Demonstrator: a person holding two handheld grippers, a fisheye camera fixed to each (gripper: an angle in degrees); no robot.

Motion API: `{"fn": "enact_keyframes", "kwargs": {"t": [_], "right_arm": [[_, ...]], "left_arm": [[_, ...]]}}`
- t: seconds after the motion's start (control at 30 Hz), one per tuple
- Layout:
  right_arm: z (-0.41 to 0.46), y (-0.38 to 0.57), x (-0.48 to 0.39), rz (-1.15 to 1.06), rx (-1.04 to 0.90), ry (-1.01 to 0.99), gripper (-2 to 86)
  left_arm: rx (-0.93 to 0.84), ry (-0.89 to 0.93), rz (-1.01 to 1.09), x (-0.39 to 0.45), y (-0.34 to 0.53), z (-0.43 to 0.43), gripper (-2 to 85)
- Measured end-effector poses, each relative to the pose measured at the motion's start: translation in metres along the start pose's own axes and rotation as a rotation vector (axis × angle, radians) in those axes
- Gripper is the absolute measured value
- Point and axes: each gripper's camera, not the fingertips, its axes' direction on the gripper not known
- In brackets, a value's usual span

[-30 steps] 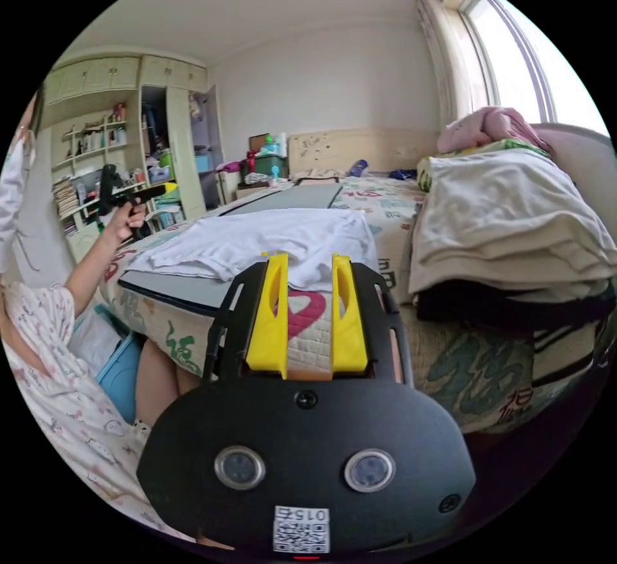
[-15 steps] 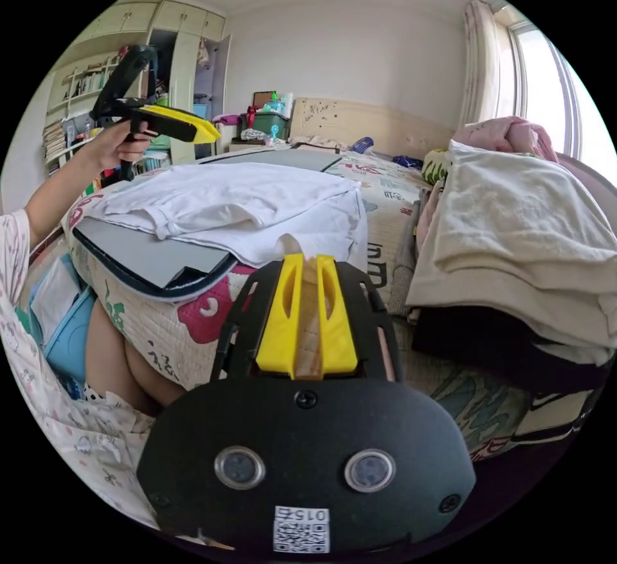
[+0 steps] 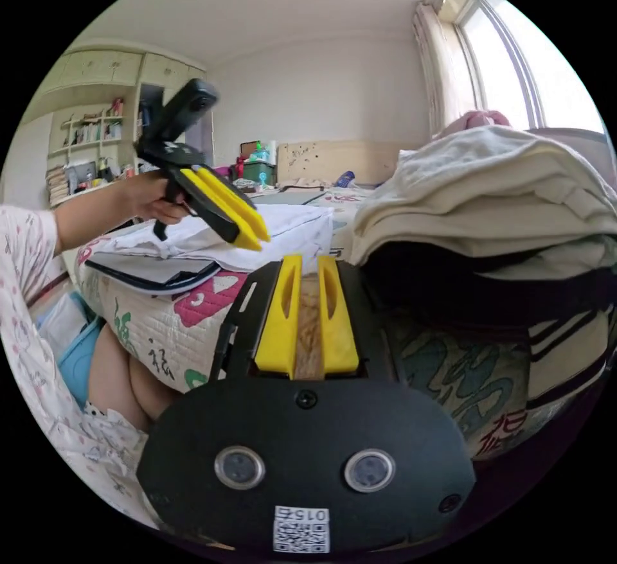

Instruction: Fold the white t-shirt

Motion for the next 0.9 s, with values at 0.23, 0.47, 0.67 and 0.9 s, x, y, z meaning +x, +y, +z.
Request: {"fn": "enact_keyframes", "kwargs": {"t": [0.23,0.47,0.67,0.9], "right_arm": [[0.016,-0.044,-0.033,-0.116,-0.173,0.043,7.7],[-0.008,-0.068,-0.039,-0.041,-0.125,0.063,3.0],[-0.042,-0.079,-0.048,0.026,-0.042,0.124,0.3],[-0.052,-0.095,-0.073,-0.078,-0.088,0.045,6.4]], "left_arm": [[-0.128,-0.009,0.013,-0.049,0.035,0.058,5.2],[-0.093,0.024,-0.012,-0.101,0.095,0.075,5.2],[-0.081,0.054,-0.01,-0.132,0.137,0.088,5.3],[0.009,0.009,-0.033,-0.165,0.181,0.088,8.0]]}}
